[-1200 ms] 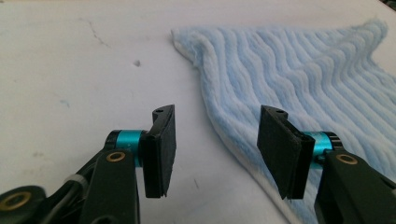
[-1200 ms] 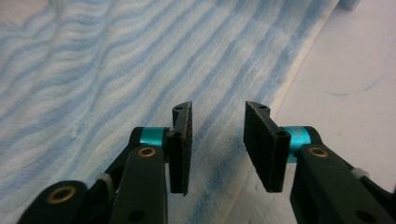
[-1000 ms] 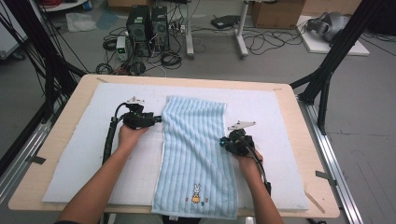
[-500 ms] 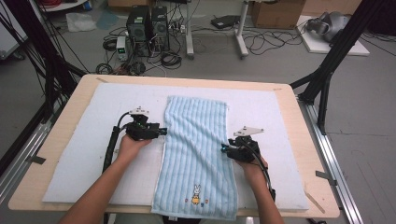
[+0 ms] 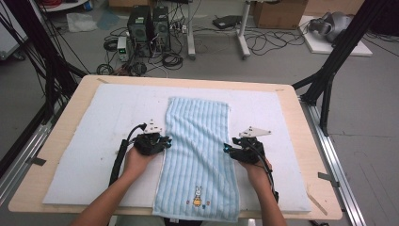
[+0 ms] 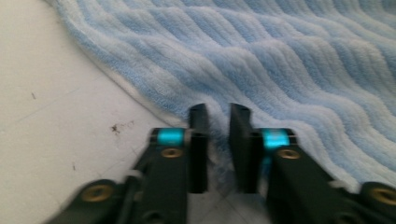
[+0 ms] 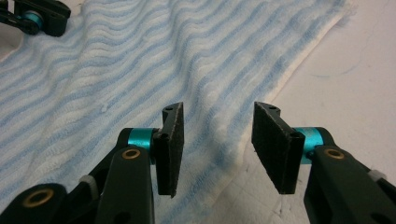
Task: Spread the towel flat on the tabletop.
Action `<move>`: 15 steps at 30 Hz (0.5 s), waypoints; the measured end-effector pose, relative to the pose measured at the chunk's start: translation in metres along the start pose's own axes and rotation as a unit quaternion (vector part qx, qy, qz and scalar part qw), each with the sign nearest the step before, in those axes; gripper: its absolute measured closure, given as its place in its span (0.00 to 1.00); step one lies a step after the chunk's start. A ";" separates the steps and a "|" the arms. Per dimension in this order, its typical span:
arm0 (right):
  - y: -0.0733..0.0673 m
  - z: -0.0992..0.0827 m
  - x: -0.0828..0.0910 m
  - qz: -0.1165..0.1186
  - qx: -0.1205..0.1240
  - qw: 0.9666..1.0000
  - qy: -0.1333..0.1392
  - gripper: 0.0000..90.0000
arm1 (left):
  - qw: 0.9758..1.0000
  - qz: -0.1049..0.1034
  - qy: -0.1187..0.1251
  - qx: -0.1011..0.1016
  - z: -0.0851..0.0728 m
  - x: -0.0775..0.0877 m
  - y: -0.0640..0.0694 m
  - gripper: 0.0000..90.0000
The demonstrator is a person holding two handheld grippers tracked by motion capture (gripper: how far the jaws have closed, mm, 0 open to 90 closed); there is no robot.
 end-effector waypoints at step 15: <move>-0.006 0.004 0.003 0.012 -0.010 1.000 0.011 0.59 | 0.999 0.001 0.016 0.045 -0.031 0.053 -0.022 0.97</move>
Point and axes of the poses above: each handheld gripper's, and its own axes: x roughly backward along the jaws, z roughly out of its top, y roughly to its right, the point moved 1 cm from there along -x, roughly forward along the jaws, and after that the axes turned 15 degrees about -z, right-handed, at the moved point
